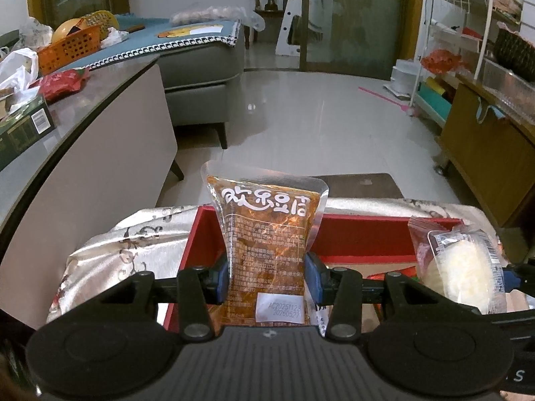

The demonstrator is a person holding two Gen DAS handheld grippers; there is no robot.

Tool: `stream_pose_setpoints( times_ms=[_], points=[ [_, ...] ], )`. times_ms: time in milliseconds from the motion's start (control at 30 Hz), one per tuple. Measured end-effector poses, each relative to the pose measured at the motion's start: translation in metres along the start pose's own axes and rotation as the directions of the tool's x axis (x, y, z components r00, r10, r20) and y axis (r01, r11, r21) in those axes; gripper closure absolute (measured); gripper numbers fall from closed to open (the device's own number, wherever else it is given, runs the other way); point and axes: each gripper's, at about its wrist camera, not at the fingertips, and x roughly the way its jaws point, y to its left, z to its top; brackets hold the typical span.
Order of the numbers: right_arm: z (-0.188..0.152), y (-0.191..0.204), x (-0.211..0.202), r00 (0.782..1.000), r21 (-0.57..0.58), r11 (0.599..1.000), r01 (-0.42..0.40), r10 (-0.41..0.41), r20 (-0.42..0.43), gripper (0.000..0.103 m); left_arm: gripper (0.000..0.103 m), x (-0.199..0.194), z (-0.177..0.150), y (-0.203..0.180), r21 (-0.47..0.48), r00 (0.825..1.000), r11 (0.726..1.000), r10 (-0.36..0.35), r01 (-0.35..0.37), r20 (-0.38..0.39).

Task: Organize snacks
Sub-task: 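Lift both held snacks and carry them over the red box, then lower both snacks into the red box and open both grippers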

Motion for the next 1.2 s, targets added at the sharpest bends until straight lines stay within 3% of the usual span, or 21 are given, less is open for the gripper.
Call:
stream_pose_setpoints(
  times_ms=[400, 633, 700, 1200],
  points=[
    [-0.005, -0.001, 0.009, 0.999, -0.006, 1.000, 0.008, -0.008, -0.037, 0.032, 0.064, 0.007, -0.006, -0.002, 0.019, 1.000, 1.000, 0.002, -0.002, -0.029],
    [-0.007, 0.000, 0.015, 0.998, -0.010, 1.000, 0.016, -0.017, -0.066, 0.029, 0.055, 0.010, -0.009, -0.006, 0.048, 0.999, 0.999, 0.008, -0.006, -0.041],
    [-0.007, 0.000, 0.015, 0.998, -0.010, 1.000, 0.015, -0.016, -0.068, 0.023, 0.054, 0.009, -0.010, -0.007, 0.053, 0.999, 0.999, 0.006, -0.004, -0.041],
    [-0.008, 0.001, 0.008, 0.998, -0.018, 1.000, 0.002, -0.004, -0.068, 0.020, 0.045, -0.006, -0.008, -0.004, 0.041, 1.000, 0.999, 0.020, -0.020, -0.016]
  ],
)
